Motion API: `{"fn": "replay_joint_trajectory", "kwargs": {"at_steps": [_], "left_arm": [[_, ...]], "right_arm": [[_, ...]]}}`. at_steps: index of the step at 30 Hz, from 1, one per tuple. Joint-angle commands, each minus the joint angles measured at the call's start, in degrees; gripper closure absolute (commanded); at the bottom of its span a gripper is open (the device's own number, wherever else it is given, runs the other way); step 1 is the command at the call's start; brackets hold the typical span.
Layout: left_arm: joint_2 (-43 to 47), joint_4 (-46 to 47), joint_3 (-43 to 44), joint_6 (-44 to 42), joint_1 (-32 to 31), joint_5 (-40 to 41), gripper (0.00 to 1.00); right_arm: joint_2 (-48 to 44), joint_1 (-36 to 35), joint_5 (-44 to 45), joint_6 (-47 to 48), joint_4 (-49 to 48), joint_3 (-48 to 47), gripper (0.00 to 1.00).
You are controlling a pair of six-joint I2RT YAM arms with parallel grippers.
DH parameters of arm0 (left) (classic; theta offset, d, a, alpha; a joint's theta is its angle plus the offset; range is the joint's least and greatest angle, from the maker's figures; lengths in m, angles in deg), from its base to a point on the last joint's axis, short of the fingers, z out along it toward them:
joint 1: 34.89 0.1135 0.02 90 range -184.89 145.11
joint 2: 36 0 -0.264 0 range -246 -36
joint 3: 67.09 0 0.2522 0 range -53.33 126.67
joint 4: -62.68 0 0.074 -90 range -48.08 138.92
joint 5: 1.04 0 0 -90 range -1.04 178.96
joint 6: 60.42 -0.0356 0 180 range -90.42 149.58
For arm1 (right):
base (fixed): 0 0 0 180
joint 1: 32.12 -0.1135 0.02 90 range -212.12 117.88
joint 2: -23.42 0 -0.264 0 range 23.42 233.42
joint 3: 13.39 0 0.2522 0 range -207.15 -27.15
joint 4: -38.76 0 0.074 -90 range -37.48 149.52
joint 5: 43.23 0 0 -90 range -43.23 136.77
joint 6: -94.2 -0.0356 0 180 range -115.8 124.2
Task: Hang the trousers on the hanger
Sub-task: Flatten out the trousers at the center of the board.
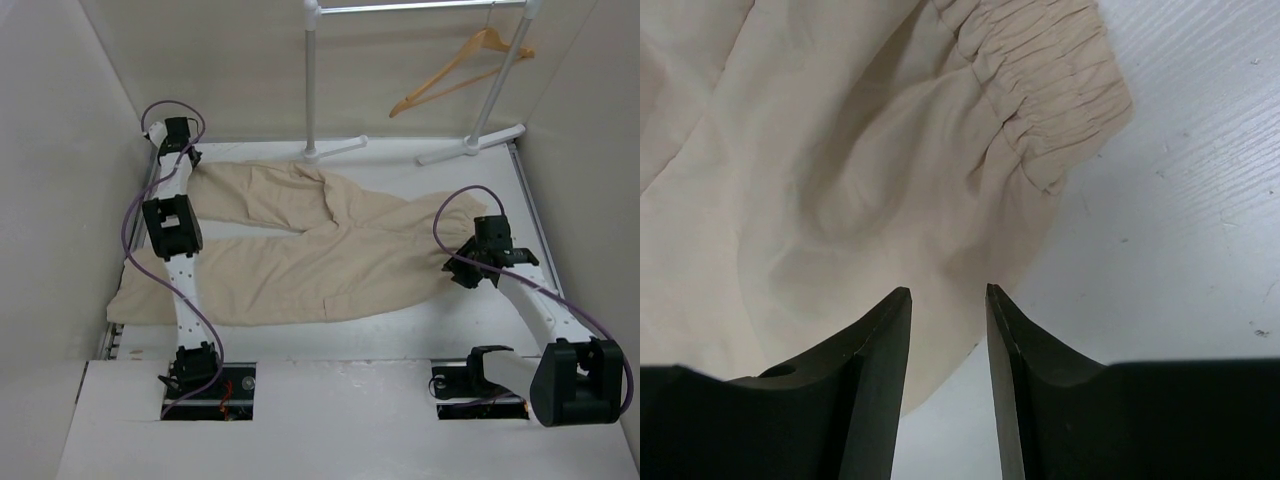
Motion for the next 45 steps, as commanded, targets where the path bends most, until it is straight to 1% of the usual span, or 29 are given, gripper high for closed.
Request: {"fn": "replay_joint_trajectory", "kwargs": {"at_steps": [1, 3, 6, 8, 10, 14, 17, 18, 21, 23, 25, 26, 29, 31, 34, 37, 40, 41, 44, 45], "left_arm": [[8.05, 1.57, -4.94, 0.91, 0.53, -0.51, 0.93], [13.32, 3.51, -6.54, 1.18, 0.01, -0.86, 0.94], [20.36, 4.22, -5.14, 1.18, -2.71, -2.09, 0.94], [25.89, 4.39, -5.83, 1.27, -4.74, -2.97, 0.94], [31.95, 5.0, -8.55, 1.44, -6.32, -3.06, 0.94], [44.43, 10.71, -16.71, 1.36, -7.73, -2.54, 0.93], [54.45, 15.36, -28.38, 1.44, -6.16, -2.62, 0.92], [58.14, 17.38, -33.91, 1.09, -5.19, -2.1, 0.92], [67.37, 26.34, -54.46, 2.23, -1.51, -0.87, 0.91], [69.16, 28.82, -65.55, 5.03, 1.48, 1.07, 0.91], [66.89, 29.09, -71.9, 9.77, 5.87, 0.9, 0.9], [64.44, 29.52, -73.32, 11.62, 7.8, -0.15, 0.9], [56.18, 29.35, -72.38, 14.62, 11.86, -6.99, 0.92], [53.44, 29.7, -71.5, 15.59, 12.83, -8.59, 0.93], [52.55, 29.44, -70.0, 15.33, 12.83, -9.12, 0.93], [52.02, 28.66, -67.64, 15.07, 11.34, -9.91, 0.93], [50.62, 25.85, -61.93, 14.72, 9.15, -11.05, 0.94], [50.01, 24.79, -59.91, 14.45, 8.45, -11.06, 0.95], [49.47, 22.33, -55.68, 13.84, 6.69, -10.36, 0.96], [49.82, 21.89, -55.06, 13.75, 6.33, -10.18, 0.96]], "right_arm": [[-0.73, 0.6, -0.31, 0.38, -1.73, -1.67, 0.58], [0.23, 0.6, -0.22, -0.23, -3.31, -1.67, 0.58], [1.82, 0.33, 0.21, -0.94, -6.21, -1.58, 0.58], [3.05, 0.59, 0.39, -1.12, -7.53, -1.58, 0.57], [4.45, 1.21, 0.74, -1.38, -7.97, -1.93, 0.55], [5.6, 1.21, 0.13, -2.08, -9.02, -2.64, 0.53], [5.25, 1.12, -0.66, -2.35, -10.08, -2.46, 0.53], [4.99, 1.12, -0.92, -2.52, -10.17, -2.11, 0.53], [3.85, 0.51, -1.28, -2.79, -11.14, -0.27, 0.53], [3.58, 0.33, -1.63, -3.05, -11.49, 0.96, 0.53], [3.32, 0.33, -1.72, -3.05, -11.4, 1.75, 0.52], [3.23, 0.42, -1.72, -3.05, -11.4, 1.93, 0.51], [3.84, 1.21, -1.72, -3.05, -11.32, 1.41, 0.44], [4.28, 2.0, -1.63, -3.05, -10.79, 0.01, 0.4], [4.81, 3.23, -0.49, -3.31, -10.61, -1.4, 0.35], [6.21, 5.33, 1.88, -3.05, -9.82, -2.9, 0.3], [7.62, 8.23, 3.46, -2.26, -8.94, -5.44, 0.3], [8.14, 9.11, 3.38, -2.26, -8.94, -6.49, 0.33], [10.6, 9.47, 4.51, -2.08, -9.29, -11.76, 0.53], [11.92, 9.3, 5.39, -1.82, -10.08, -13.87, 0.65]]}}
